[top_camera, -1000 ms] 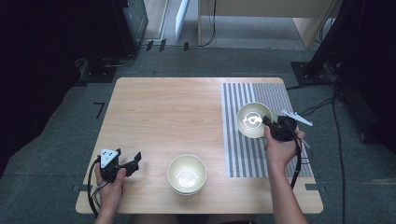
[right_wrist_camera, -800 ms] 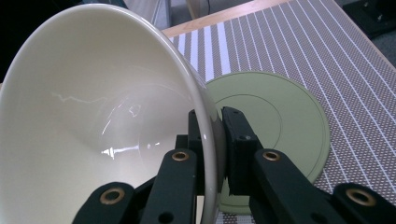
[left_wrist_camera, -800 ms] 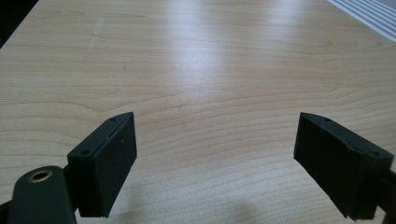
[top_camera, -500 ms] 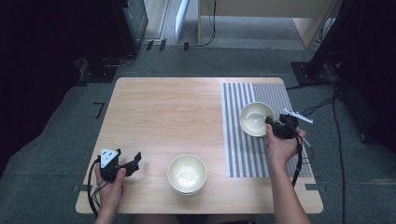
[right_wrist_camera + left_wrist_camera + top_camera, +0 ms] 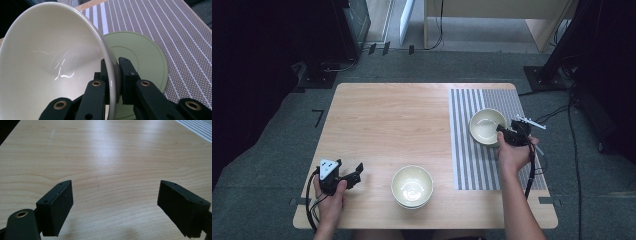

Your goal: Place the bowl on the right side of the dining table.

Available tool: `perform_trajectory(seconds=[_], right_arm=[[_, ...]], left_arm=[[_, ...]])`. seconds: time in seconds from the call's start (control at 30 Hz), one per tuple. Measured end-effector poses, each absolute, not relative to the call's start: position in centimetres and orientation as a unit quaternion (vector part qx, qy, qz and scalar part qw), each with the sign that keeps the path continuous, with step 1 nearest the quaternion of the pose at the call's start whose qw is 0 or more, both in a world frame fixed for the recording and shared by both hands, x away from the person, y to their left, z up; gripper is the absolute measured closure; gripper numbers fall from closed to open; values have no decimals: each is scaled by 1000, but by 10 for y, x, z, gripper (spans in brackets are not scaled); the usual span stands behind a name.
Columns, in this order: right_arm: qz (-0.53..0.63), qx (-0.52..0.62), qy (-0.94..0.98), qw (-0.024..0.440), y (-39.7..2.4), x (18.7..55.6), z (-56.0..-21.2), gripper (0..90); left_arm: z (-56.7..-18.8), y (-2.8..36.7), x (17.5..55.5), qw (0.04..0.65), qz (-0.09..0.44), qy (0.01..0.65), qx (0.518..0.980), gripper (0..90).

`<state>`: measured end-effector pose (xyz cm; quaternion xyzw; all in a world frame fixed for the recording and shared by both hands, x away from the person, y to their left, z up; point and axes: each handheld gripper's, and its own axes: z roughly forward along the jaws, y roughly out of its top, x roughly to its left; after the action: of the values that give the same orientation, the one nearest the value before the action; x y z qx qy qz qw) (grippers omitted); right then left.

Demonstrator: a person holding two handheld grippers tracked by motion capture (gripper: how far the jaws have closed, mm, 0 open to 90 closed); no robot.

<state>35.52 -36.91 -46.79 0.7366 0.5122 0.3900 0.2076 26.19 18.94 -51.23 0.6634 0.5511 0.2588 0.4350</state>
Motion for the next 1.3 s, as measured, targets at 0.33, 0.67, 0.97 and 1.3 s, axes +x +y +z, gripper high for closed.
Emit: perform_trajectory(seconds=[0.33, 0.67, 0.97, 1.3], right_arm=[[384, 759, 494, 180, -378, 367, -472, 835], [351, 795, 470, 151, -388, 380, -478, 835], [340, 808, 462, 134, -392, 388, -478, 835], [322, 820, 459, 120, -397, 394, -484, 834]], left_arm=[[-512, 189, 262, 435, 259, 551, 664, 127], [-512, 189, 262, 434, 259, 551, 664, 128], [-512, 189, 262, 434, 259, 551, 664, 128], [-512, 189, 262, 434, 259, 551, 664, 128]])
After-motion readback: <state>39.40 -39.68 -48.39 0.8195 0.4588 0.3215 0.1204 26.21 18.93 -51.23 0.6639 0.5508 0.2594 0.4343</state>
